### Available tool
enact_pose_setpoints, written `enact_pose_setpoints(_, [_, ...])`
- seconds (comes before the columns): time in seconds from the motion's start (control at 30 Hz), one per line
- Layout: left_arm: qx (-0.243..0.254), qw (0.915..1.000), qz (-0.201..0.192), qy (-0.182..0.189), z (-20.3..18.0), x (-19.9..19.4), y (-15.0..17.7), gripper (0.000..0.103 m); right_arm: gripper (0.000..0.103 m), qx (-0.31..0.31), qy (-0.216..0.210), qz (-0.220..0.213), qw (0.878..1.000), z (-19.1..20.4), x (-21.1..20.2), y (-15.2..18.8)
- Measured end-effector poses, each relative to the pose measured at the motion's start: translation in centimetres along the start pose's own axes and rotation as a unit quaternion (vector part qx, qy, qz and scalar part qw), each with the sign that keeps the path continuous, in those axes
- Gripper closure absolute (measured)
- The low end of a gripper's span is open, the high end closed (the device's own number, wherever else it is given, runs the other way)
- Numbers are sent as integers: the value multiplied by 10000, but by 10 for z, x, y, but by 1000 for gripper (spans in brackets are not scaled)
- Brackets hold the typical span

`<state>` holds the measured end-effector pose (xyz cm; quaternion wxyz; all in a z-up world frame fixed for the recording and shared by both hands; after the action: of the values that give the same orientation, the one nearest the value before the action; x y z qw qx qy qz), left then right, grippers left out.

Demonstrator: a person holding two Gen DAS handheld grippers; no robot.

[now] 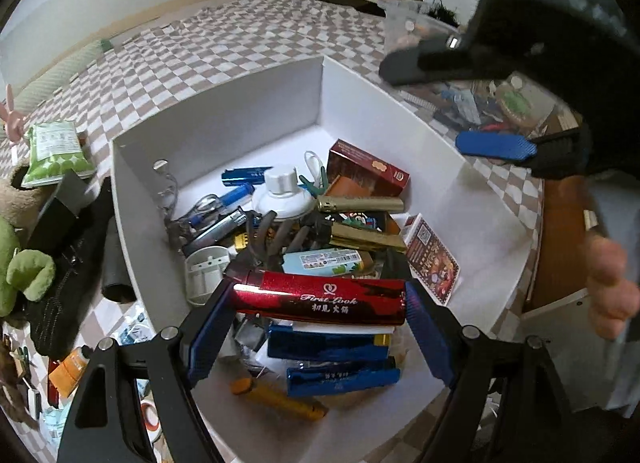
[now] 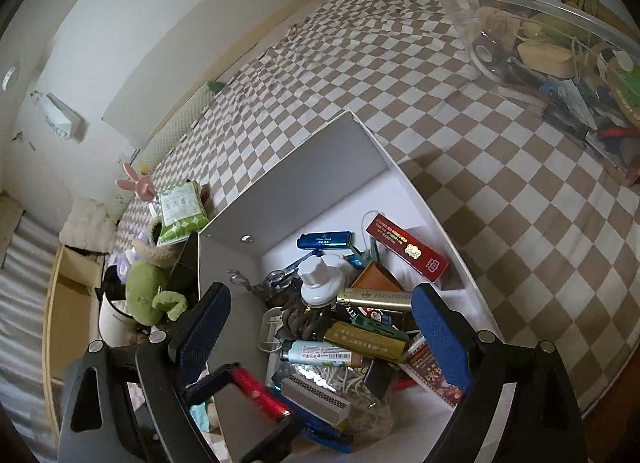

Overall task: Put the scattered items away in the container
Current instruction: 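Lower both lighters into the white box and open both tools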

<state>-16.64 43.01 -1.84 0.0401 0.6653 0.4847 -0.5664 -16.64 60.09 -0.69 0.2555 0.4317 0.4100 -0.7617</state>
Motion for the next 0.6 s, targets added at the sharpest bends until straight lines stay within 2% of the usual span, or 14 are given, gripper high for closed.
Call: enact_pose_setpoints(0.6, [-165, 9992, 343, -77, 9, 41, -3, 20, 11, 249, 41, 79, 9997, -9, 8, -3])
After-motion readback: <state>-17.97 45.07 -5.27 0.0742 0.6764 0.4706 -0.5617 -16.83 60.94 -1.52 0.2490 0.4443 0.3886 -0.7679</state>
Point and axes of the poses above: each gripper's, at about its wrist camera, not at the fingertips, and x roughly the way its jaws point, z to its left, y to its underside, the point moved 1 cm from there along x, roughly the way its jaws point, and after that the axes turned 15 degrees about y, right-handed, at the moved point
